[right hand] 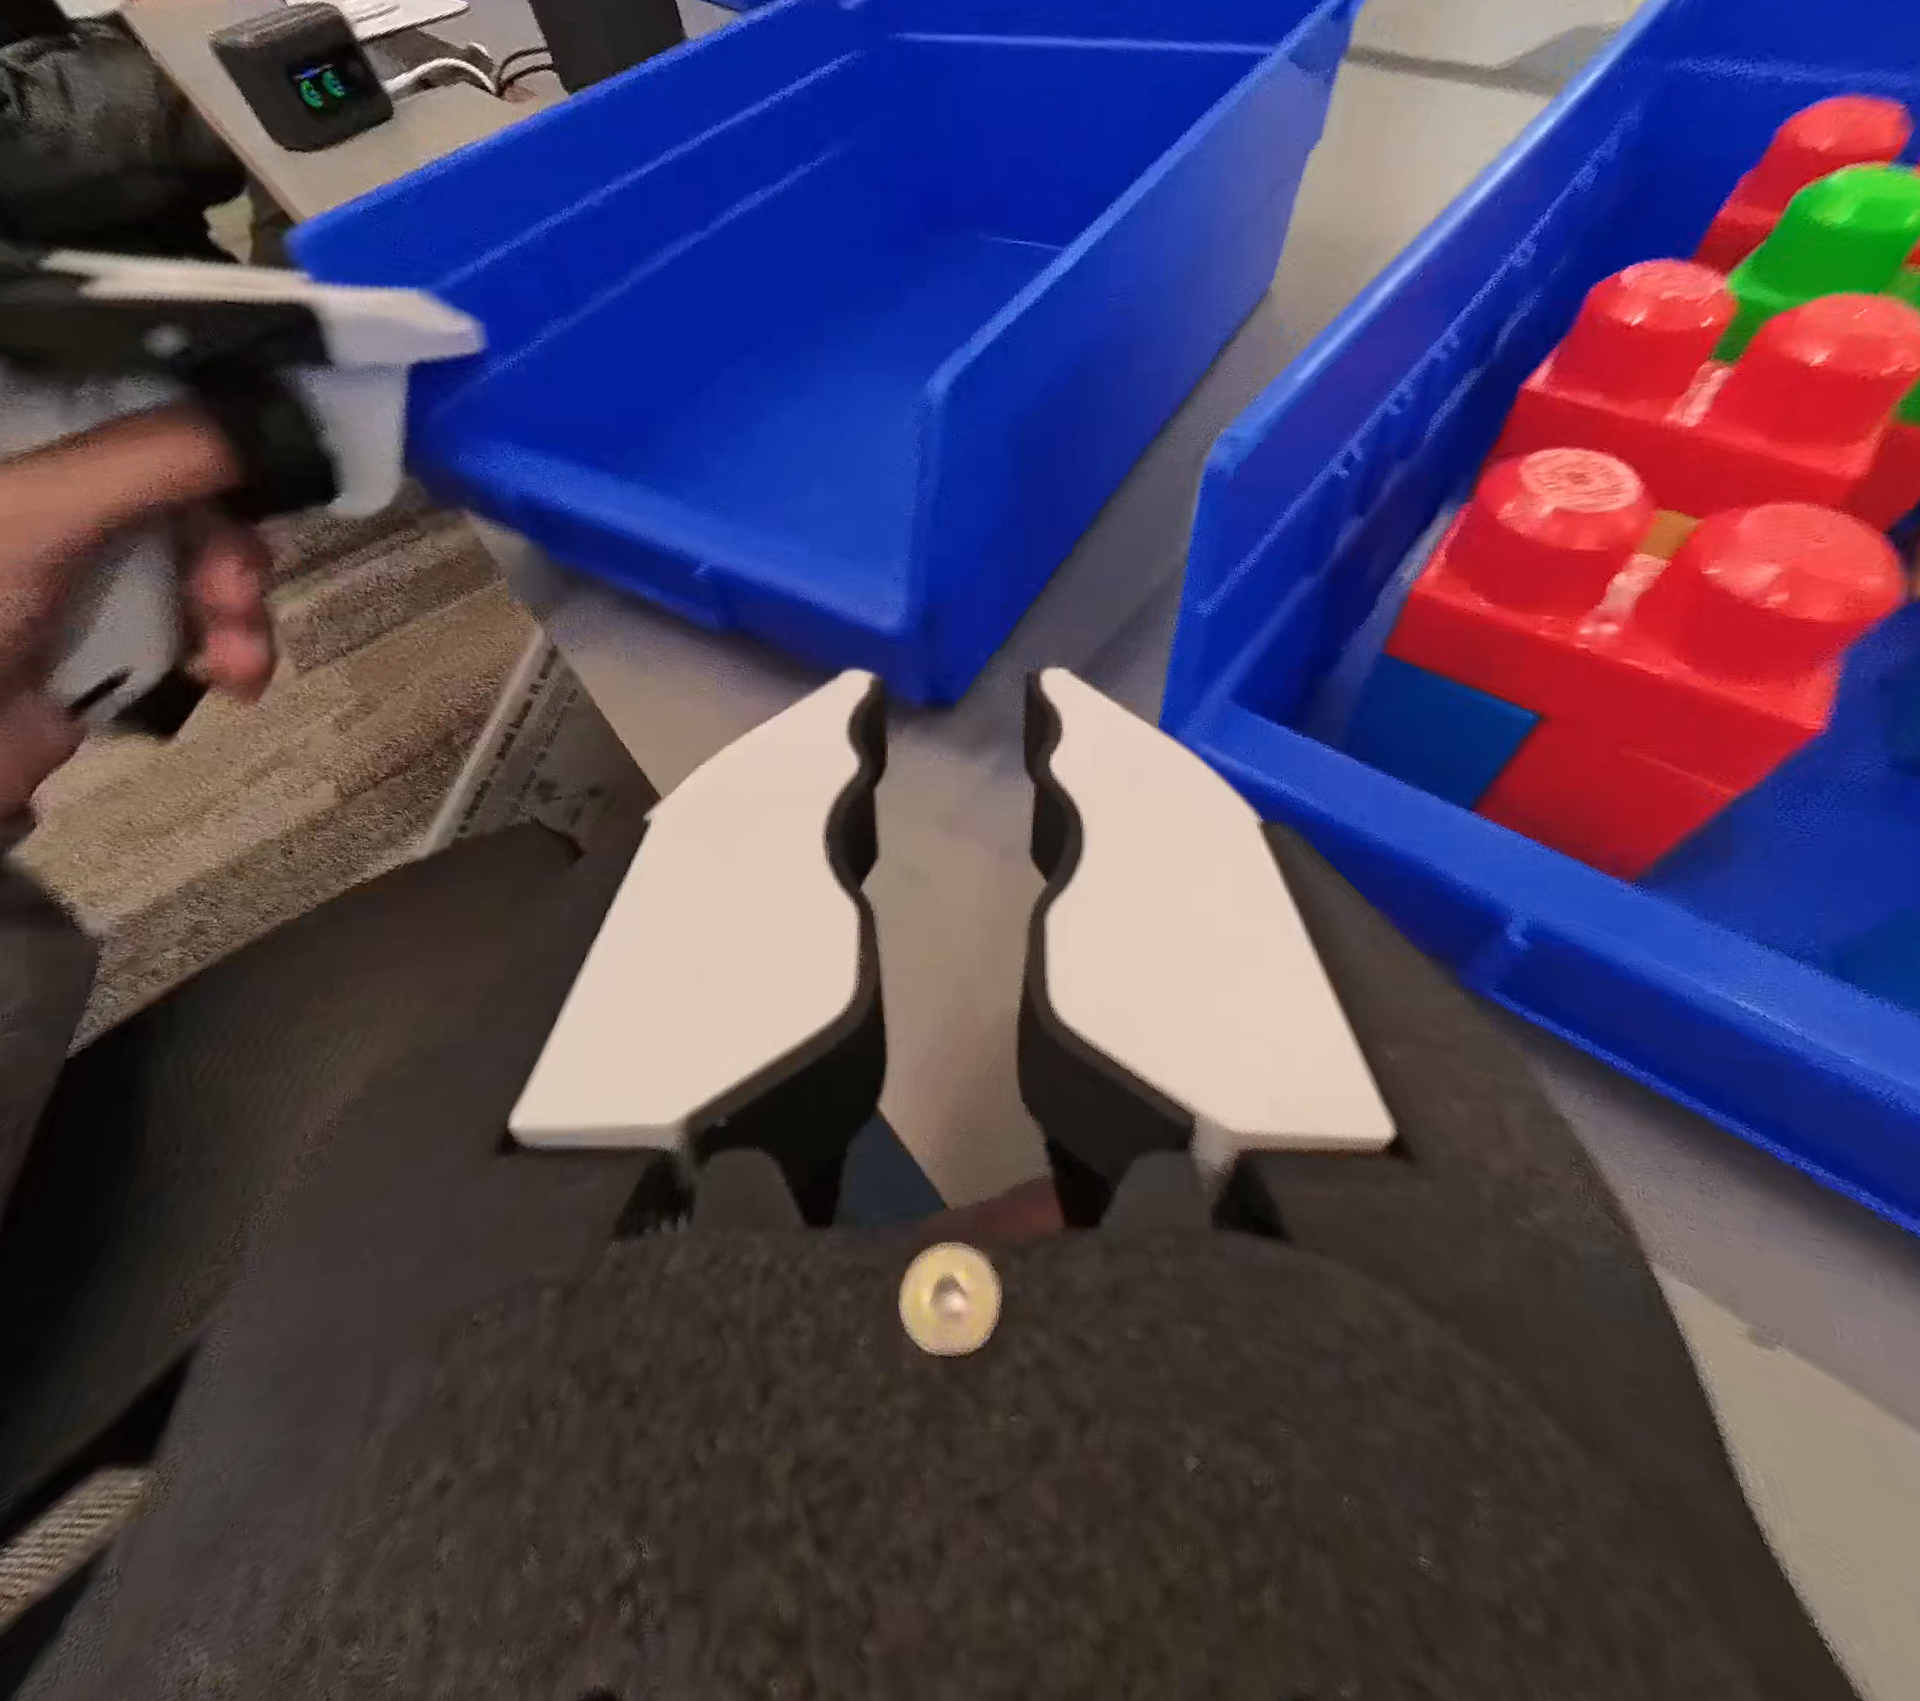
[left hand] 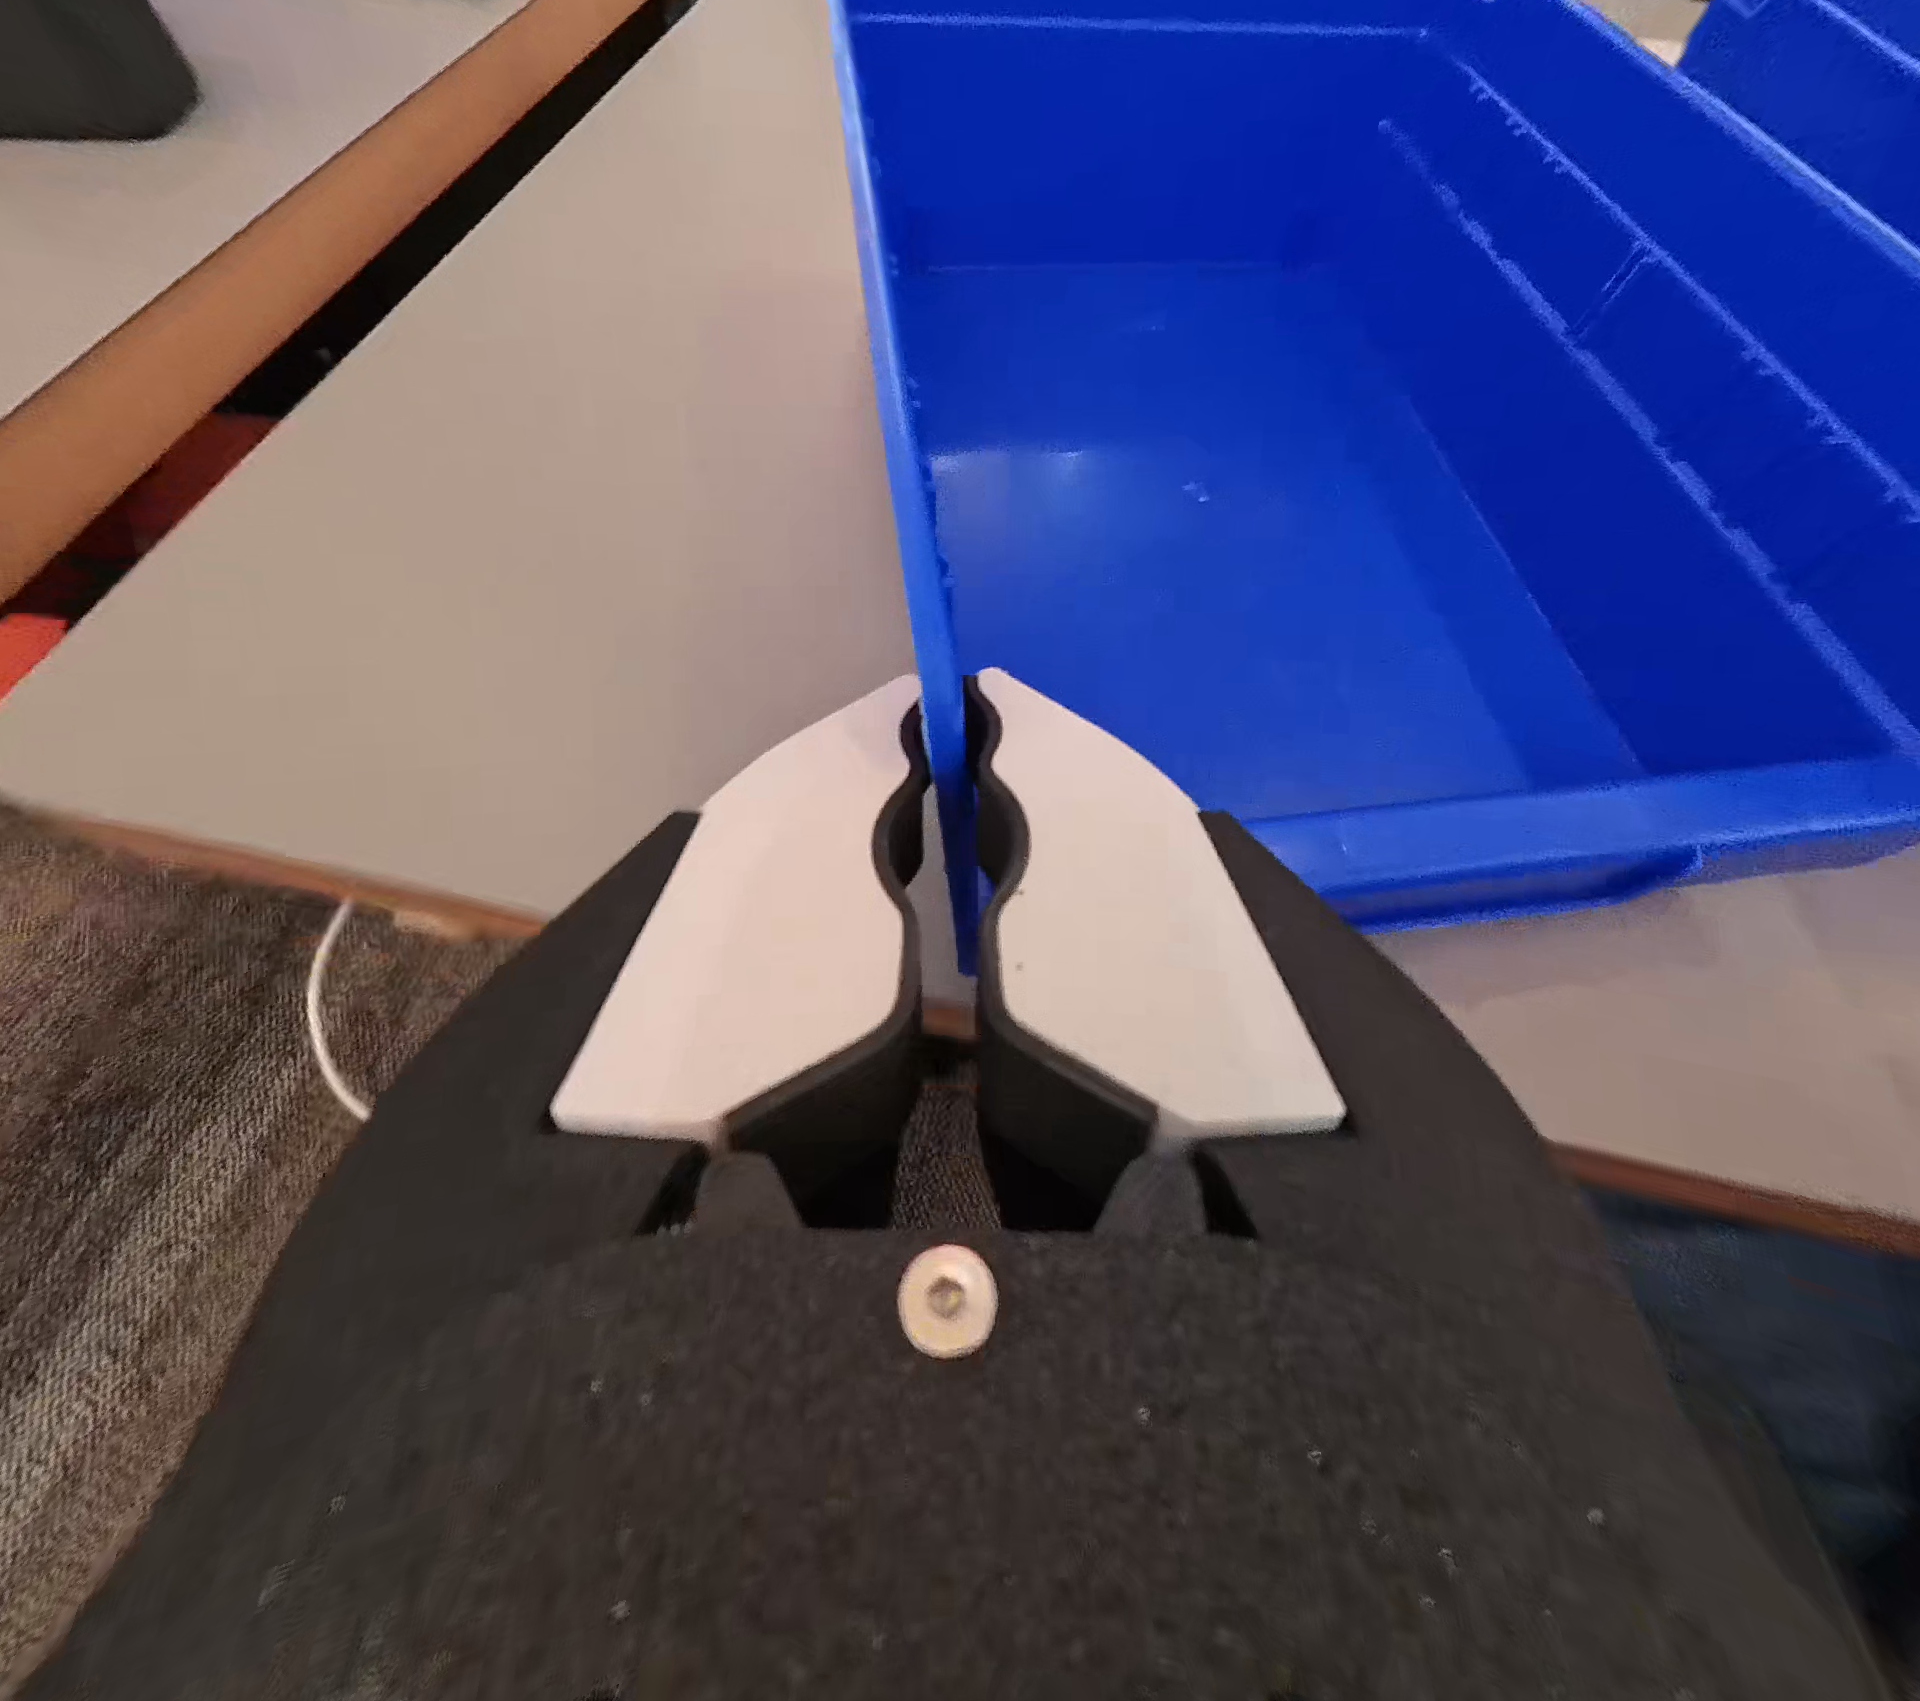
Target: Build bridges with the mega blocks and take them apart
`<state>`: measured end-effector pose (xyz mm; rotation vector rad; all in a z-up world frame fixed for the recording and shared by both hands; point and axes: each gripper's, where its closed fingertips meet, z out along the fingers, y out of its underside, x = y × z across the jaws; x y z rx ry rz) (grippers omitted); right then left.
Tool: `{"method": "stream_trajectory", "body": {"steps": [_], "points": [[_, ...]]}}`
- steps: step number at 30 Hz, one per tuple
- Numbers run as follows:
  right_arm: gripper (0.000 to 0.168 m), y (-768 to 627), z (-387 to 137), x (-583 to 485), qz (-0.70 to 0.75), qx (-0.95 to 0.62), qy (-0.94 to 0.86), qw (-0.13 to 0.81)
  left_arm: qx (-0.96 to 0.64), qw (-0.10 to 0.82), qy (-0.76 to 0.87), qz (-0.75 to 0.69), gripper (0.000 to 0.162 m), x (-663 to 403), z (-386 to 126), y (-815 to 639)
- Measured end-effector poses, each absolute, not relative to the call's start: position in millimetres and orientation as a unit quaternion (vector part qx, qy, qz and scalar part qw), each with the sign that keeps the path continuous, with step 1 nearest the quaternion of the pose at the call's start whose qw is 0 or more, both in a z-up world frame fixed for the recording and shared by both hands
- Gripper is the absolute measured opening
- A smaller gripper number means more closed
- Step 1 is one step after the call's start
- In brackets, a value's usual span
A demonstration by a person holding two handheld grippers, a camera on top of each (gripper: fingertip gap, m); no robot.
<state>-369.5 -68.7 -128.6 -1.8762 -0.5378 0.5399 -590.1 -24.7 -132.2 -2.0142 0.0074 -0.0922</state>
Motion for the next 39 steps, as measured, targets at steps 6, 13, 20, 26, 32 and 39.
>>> {"method": "stream_trajectory", "body": {"steps": [6,13,20,26,32,39], "points": [[0.024,-69.9,-129.3,-398.4,0.256,-0.774,-0.231,0.530,-0.836,0.546,-0.047,-0.033,0.005,-590.7,-132.3,-69.3],[0.015,-38.2,-128.6,-398.5,0.202,-0.797,-0.178,0.540,-0.827,0.561,-0.030,0.034,0.004,-579.7,-131.8,-78.5],[0.004,-28.1,-93.3,-388.2,0.160,-0.771,-0.173,0.592,-0.803,0.594,-0.020,0.030,0.005,-568.2,-100.8,-87.5],[0.005,-42.5,-13.3,-337.5,0.159,-0.717,-0.153,0.661,-0.736,0.676,0.018,0.020,0.006,-520.6,-10.0,-94.4],[0.006,-62.4,59.7,-219.9,0.112,-0.682,-0.093,0.716,-0.680,0.726,0.102,-0.022,0.008,-409.5,83.5,-86.4],[0.004,-88.7,53.2,-29.0,0.015,-0.723,0.015,0.690,-0.694,0.683,0.196,-0.113,0.007,-222.0,61.2,-64.5]]}}
